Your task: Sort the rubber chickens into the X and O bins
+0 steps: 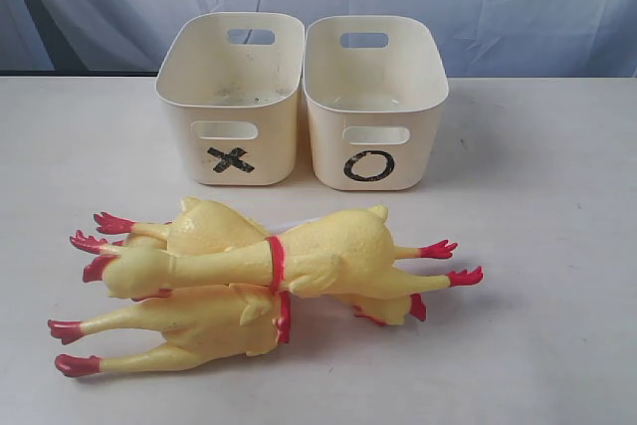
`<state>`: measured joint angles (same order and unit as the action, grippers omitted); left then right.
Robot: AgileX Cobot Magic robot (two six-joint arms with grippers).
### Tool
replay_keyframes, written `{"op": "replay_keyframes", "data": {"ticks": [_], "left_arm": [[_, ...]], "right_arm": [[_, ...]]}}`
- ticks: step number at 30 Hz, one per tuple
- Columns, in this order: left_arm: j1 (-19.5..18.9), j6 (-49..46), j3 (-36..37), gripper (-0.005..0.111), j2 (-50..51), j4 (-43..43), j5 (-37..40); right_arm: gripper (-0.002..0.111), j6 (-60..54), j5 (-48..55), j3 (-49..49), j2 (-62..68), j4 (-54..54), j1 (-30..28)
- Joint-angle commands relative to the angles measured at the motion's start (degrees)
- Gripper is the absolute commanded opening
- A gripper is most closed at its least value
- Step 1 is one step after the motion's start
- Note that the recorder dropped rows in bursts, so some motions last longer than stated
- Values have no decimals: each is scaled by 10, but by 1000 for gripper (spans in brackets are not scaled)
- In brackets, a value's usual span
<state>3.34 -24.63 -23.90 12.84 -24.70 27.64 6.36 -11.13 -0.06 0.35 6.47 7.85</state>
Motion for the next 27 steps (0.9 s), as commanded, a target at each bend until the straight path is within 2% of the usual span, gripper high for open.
{"op": "replay_keyframes", "data": {"ticks": [1, 5, 9, 11, 16, 21, 24, 27], "left_arm": [[2, -1, -4, 0, 2, -1, -3], [2, -1, -4, 0, 2, -1, -5], [2, -1, -4, 0, 2, -1, -7], [2, -1, -4, 0, 2, -1, -7], [2, -1, -4, 0, 2, -1, -7], [2, -1, -4, 0, 2, -1, -8], [2, -1, -4, 0, 2, -1, -8], [2, -1, -4, 0, 2, -1, -8]], "right_arm": [[1, -1, -107, 1, -4, 10, 2], [1, 31, -200, 1, -4, 32, 2], [1, 38, -196, 1, -4, 45, 2], [1, 46, -150, 0, -4, 37, 2], [1, 102, 39, -80, 3, -52, 2], [1, 100, 150, -152, 37, -65, 2], [1, 39, 214, -196, 71, -65, 2], [1, -78, 264, -236, 119, -58, 10]]}}
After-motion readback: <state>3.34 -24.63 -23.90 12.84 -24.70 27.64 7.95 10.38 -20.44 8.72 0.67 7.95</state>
